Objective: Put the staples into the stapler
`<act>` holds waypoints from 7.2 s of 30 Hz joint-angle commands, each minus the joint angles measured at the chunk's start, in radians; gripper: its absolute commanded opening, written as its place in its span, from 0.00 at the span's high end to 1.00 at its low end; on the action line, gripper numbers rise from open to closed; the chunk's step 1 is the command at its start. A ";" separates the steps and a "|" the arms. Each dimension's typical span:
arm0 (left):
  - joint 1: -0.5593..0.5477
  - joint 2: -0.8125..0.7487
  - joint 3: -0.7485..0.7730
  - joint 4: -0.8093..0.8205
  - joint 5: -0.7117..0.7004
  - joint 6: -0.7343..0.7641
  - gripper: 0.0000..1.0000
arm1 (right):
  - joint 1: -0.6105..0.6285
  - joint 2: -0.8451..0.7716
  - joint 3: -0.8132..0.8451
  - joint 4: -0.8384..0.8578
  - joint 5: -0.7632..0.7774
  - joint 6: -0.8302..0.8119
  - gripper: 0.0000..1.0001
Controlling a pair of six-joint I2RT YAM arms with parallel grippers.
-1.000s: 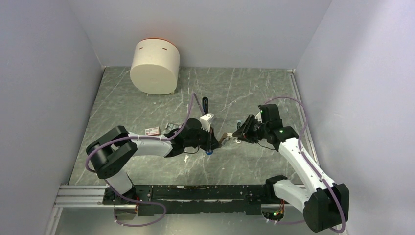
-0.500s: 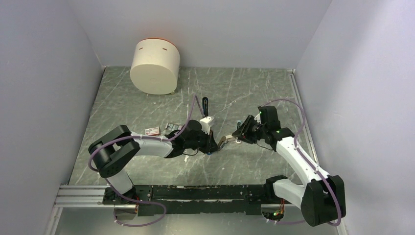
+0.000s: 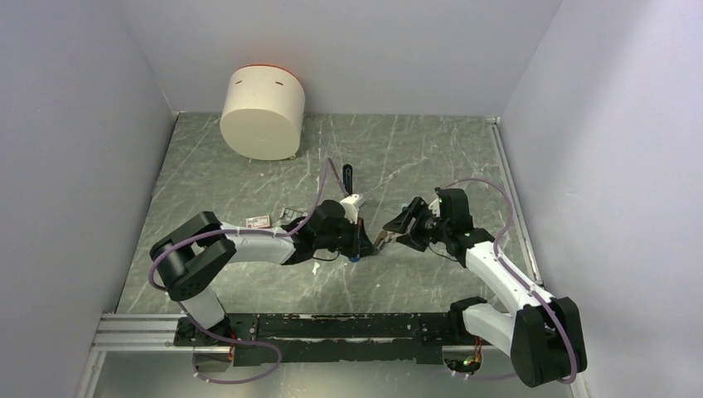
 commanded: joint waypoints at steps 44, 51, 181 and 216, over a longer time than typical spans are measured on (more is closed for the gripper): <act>0.066 -0.474 -0.075 -0.454 -0.588 -0.032 0.47 | 0.318 0.535 0.471 -0.316 0.570 -0.338 0.69; 0.072 -0.525 -0.098 -0.483 -0.597 -0.033 0.47 | 0.346 0.622 0.531 -0.337 0.570 -0.347 0.67; 0.087 -0.917 0.161 -0.892 -0.949 0.049 0.03 | 0.724 1.337 1.485 -0.358 0.603 -0.613 0.60; 0.086 -0.923 0.154 -0.905 -0.958 0.046 0.03 | 0.748 1.390 1.537 -0.394 0.656 -0.636 0.64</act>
